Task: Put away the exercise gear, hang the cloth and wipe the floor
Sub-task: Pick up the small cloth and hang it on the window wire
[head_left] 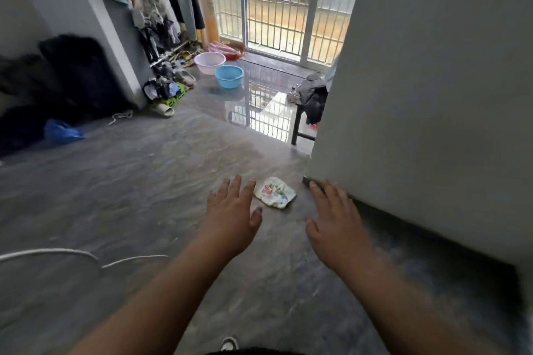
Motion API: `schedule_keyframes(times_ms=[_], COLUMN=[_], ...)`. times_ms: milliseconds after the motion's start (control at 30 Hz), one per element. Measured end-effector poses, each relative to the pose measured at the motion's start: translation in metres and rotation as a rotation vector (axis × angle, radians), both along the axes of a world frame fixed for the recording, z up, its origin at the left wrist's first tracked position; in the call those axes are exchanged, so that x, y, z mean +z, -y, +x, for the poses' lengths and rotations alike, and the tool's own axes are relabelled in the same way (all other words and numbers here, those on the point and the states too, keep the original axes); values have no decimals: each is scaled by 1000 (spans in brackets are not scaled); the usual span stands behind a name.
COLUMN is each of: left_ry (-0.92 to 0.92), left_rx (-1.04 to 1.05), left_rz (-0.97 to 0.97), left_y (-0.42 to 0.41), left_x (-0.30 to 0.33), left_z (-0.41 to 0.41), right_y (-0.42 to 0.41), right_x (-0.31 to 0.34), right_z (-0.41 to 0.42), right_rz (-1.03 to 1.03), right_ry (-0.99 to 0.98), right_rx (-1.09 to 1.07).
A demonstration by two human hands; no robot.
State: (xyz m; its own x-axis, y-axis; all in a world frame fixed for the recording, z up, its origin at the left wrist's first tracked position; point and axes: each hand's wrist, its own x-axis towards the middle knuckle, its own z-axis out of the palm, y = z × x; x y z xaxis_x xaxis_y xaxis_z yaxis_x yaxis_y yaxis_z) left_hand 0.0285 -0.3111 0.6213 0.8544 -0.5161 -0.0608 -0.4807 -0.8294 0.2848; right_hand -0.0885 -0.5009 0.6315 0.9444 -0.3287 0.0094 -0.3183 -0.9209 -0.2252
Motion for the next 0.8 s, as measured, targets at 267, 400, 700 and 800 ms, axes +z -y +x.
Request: schedule_keyframes(times_ms=[267,400,700,800], left_ry=[-60,-84,-191,-235], left_rx=[-95,-116,-48,-58], left_rz=[43,64,135,158], left_y=[5,43,146,178], left_x=[-6,-31,-130,-172], left_z=[125,181,323,367], right_y=[3,37,145,178], right_x=[-15,-34,-132,-180], right_z=[108,153,305,354], right_rz=[58,78,217,244], right_ry=[-45,-79,-186,-267], right_rx=[-69,-116,-78,-67])
